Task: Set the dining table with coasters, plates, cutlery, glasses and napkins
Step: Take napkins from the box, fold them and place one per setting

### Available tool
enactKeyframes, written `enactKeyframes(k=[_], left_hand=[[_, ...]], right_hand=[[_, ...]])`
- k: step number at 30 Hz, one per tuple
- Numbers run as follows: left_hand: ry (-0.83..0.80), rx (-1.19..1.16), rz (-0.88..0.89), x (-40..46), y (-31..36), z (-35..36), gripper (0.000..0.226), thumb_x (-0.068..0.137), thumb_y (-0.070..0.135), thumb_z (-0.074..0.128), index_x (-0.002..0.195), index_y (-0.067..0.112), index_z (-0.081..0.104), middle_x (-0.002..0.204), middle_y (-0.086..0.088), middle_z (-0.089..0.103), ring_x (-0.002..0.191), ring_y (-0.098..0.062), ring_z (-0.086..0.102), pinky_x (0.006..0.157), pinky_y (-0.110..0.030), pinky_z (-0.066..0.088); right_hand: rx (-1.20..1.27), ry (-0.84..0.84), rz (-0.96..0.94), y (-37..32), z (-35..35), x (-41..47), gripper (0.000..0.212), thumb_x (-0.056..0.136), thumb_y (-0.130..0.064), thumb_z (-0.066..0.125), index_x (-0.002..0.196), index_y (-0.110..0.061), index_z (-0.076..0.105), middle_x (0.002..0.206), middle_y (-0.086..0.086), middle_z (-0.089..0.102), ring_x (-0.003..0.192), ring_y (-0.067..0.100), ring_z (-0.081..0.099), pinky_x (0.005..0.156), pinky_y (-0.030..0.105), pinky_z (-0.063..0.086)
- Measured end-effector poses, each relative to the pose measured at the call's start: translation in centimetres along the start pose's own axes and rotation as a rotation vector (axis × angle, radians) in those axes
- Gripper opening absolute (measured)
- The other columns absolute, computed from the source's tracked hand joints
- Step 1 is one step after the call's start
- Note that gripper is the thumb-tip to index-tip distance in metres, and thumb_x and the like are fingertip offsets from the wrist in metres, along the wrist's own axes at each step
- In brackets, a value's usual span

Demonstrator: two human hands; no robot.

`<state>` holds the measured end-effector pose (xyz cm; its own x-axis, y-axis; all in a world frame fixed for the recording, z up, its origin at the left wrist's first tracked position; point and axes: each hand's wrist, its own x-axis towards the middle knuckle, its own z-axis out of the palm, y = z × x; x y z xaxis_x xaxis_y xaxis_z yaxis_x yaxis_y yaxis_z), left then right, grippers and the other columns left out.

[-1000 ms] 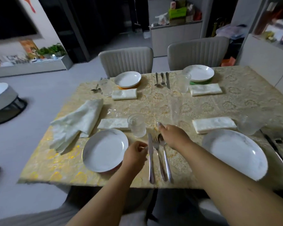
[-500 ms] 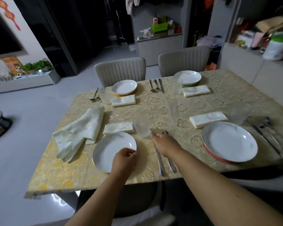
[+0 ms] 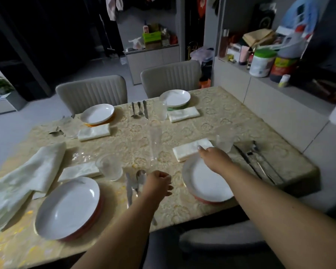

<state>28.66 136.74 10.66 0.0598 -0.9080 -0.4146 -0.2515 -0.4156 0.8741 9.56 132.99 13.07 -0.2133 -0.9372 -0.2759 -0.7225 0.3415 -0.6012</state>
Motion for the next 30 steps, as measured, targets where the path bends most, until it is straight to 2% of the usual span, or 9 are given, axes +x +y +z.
enactKeyframes(k=[1, 3, 7, 11, 16, 19, 22, 24, 30], left_hand=[[0.017, -0.018, -0.029, 0.5, 0.2, 1.5, 0.017, 0.094, 0.005, 0.054, 0.077, 0.006, 0.057, 0.071, -0.010, 0.057, 0.062, -0.019, 0.059, 0.061, -0.033, 0.055], [0.038, -0.014, -0.100, 1.7, 0.1, 3.9, 0.025, 0.092, 0.005, 0.056, 0.068, 0.006, 0.056, 0.068, -0.012, 0.056, 0.061, -0.021, 0.058, 0.067, -0.038, 0.057], [0.059, 0.064, -0.270, 3.9, -1.3, 6.9, 0.018, 0.088, 0.010, 0.063, 0.073, 0.001, 0.058, 0.069, -0.015, 0.063, 0.070, -0.031, 0.068, 0.077, -0.047, 0.059], [0.060, 0.187, -0.290, 5.0, -2.3, 8.5, 0.017, 0.090, 0.010, 0.058, 0.073, 0.005, 0.058, 0.088, -0.020, 0.069, 0.085, -0.034, 0.071, 0.074, -0.047, 0.060], [0.105, 0.233, -0.238, 5.1, -2.2, 9.1, 0.015, 0.091, 0.005, 0.053, 0.079, -0.001, 0.060, 0.083, -0.024, 0.069, 0.075, -0.036, 0.071, 0.070, -0.052, 0.059], [0.103, 0.223, -0.263, 5.6, -2.1, 9.2, 0.013, 0.090, 0.004, 0.052, 0.083, -0.004, 0.060, 0.085, -0.025, 0.069, 0.077, -0.038, 0.071, 0.070, -0.053, 0.059], [0.104, 0.276, -0.303, 6.6, -2.5, 9.5, 0.017, 0.085, 0.006, 0.052, 0.091, -0.004, 0.065, 0.087, -0.021, 0.070, 0.080, -0.035, 0.071, 0.072, -0.048, 0.060], [0.115, 0.319, -0.339, 7.1, -2.9, 9.8, 0.025, 0.083, 0.010, 0.053, 0.099, -0.006, 0.063, 0.090, -0.018, 0.070, 0.082, -0.033, 0.070, 0.072, -0.045, 0.060], [0.117, 0.313, -0.389, 7.1, -2.5, 11.1, 0.030, 0.087, 0.017, 0.055, 0.109, -0.004, 0.057, 0.103, -0.017, 0.066, 0.093, -0.033, 0.066, 0.083, -0.040, 0.057]], right_hand=[[-0.015, 0.005, 0.011, 1.6, -1.0, 1.1, 0.044, 0.103, -0.033, 0.030, 0.123, -0.001, 0.051, 0.106, 0.017, 0.059, 0.097, 0.030, 0.057, 0.071, 0.031, 0.040], [-0.054, -0.019, 0.064, 4.7, -2.7, 3.1, 0.046, 0.098, -0.047, 0.035, 0.096, -0.008, 0.060, 0.093, 0.015, 0.060, 0.087, 0.028, 0.057, 0.065, 0.028, 0.035], [-0.266, -0.109, 0.064, 9.4, -4.0, 5.3, 0.031, 0.095, -0.044, 0.041, 0.102, -0.019, 0.059, 0.112, 0.009, 0.060, 0.100, 0.027, 0.058, 0.073, 0.026, 0.038], [-0.318, -0.197, 0.100, 11.6, -3.4, 6.5, 0.039, 0.095, -0.037, 0.048, 0.117, -0.007, 0.059, 0.120, 0.011, 0.061, 0.107, 0.028, 0.058, 0.074, 0.025, 0.040], [-0.298, -0.163, 0.168, 13.5, -2.5, 7.8, 0.011, 0.091, -0.009, 0.046, 0.087, -0.005, 0.056, 0.085, 0.011, 0.060, 0.069, 0.022, 0.052, 0.047, 0.022, 0.029], [-0.287, -0.165, 0.255, 13.5, -2.4, 8.0, 0.020, 0.090, -0.005, 0.044, 0.072, -0.004, 0.052, 0.068, 0.007, 0.053, 0.057, 0.020, 0.050, 0.046, 0.022, 0.032], [-0.262, -0.195, 0.265, 13.3, -2.1, 8.1, 0.021, 0.091, -0.008, 0.043, 0.103, -0.001, 0.059, 0.094, 0.011, 0.059, 0.080, 0.026, 0.054, 0.055, 0.023, 0.036], [-0.218, -0.206, 0.275, 13.3, -1.7, 7.9, 0.031, 0.093, -0.012, 0.044, 0.122, -0.001, 0.052, 0.116, 0.014, 0.058, 0.097, 0.029, 0.057, 0.065, 0.024, 0.040], [-0.176, -0.267, 0.316, 12.8, -0.8, 7.7, 0.037, 0.096, -0.024, 0.047, 0.128, -0.005, 0.049, 0.121, 0.012, 0.056, 0.100, 0.028, 0.057, 0.071, 0.027, 0.041]])
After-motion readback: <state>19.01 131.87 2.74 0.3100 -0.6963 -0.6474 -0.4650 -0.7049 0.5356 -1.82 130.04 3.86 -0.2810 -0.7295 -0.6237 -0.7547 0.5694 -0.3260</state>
